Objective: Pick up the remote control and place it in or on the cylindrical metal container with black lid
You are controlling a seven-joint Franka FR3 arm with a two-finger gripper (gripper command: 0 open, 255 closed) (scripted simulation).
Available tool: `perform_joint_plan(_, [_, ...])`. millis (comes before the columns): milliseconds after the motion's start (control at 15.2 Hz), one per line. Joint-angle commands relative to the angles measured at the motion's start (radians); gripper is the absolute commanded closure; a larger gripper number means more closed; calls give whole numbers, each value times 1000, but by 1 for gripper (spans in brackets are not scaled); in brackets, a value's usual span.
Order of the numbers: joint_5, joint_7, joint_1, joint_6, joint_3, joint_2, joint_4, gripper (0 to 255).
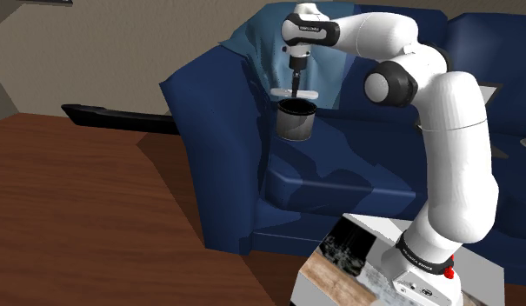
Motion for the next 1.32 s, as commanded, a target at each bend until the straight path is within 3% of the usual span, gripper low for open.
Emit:
perform_joint_plan(0, [0,0,4,29,1,0,-28,255])
perform_joint_plan(330, [-2,-3,16,103,1,-10,-113,255])
perform_joint_plan(858, [-2,-3,17,107,1,-10,-117,255])
perform_joint_plan(924, [-2,-3,17,107,1,-10,-117,0])
perform_joint_plan(1254, [-2,-3,17,107,1,-10,-117,0])
